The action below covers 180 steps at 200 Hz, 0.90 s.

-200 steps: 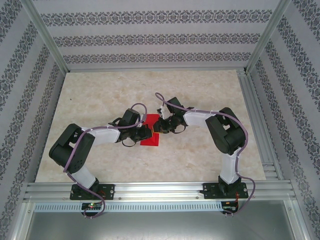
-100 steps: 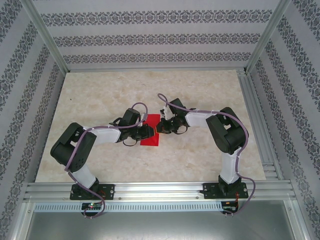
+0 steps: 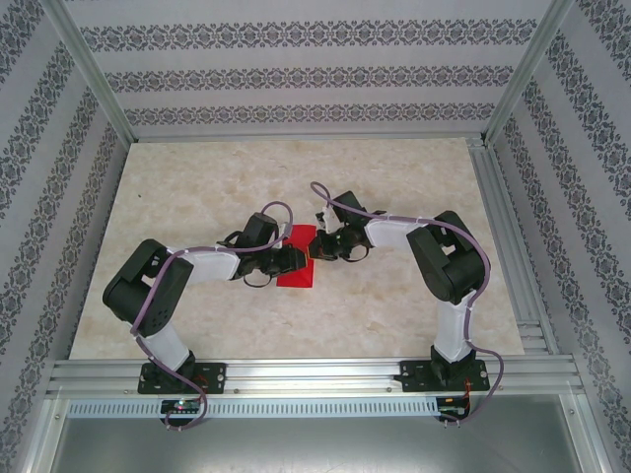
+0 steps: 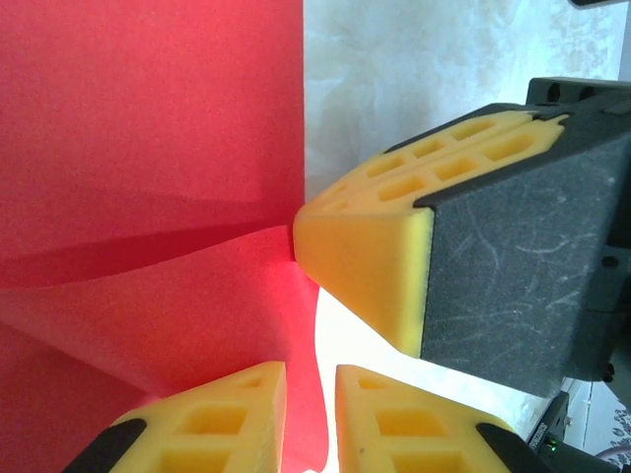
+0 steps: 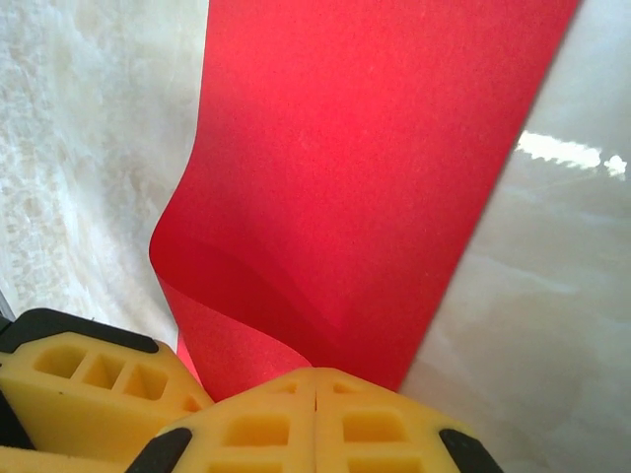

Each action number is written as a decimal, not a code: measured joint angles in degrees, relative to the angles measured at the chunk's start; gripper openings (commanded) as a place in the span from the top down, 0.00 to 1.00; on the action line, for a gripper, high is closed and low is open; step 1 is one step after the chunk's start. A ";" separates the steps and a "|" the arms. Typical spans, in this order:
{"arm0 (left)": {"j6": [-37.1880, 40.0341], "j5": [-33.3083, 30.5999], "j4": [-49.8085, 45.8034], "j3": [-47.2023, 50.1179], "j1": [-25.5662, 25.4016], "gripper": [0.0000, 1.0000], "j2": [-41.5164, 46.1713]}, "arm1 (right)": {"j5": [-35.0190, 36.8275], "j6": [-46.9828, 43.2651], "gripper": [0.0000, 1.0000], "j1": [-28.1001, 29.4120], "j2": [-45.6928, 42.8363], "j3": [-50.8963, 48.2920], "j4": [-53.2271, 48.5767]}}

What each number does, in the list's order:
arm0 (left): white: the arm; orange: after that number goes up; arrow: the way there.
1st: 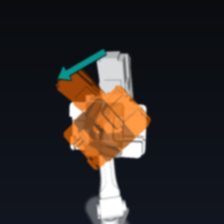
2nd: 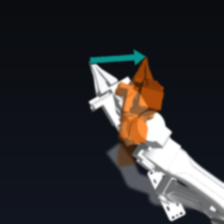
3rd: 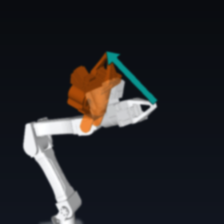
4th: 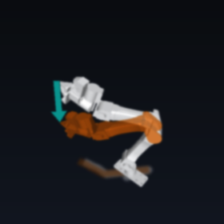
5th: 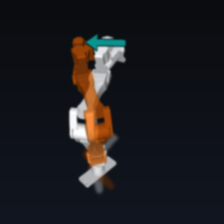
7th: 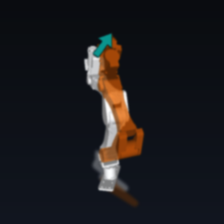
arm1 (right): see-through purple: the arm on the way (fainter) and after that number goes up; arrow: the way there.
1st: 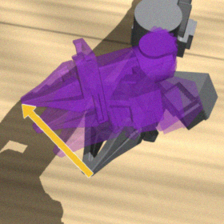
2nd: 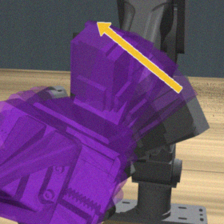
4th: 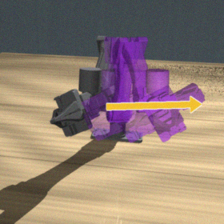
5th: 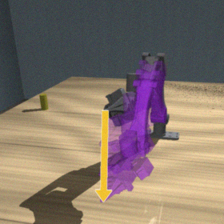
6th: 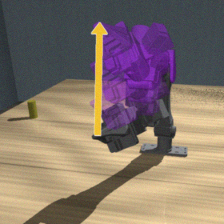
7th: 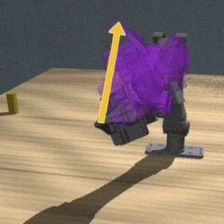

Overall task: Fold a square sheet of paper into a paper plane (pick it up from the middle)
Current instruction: Fold the triangle a second time at the center of the table.

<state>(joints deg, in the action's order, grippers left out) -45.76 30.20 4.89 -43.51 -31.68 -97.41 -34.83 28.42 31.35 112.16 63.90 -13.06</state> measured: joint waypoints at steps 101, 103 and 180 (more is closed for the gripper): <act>0.02 0.63 0.22 -0.09 0.00 0.78 -0.66 | 1.86 -0.09 0.93 0.00 0.42 0.79 -1.36; 0.02 0.63 0.22 -0.11 0.00 0.78 -0.66 | 1.88 -0.07 0.93 0.00 0.42 0.79 -1.38; 0.02 0.57 0.17 -1.20 0.00 0.80 -2.45 | 2.71 -0.07 0.92 -0.02 0.76 0.87 -1.95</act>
<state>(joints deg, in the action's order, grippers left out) -45.74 30.76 5.06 -44.71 -31.68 -99.85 -32.12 28.36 31.33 112.92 64.77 -15.00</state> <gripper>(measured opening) 0.204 0.077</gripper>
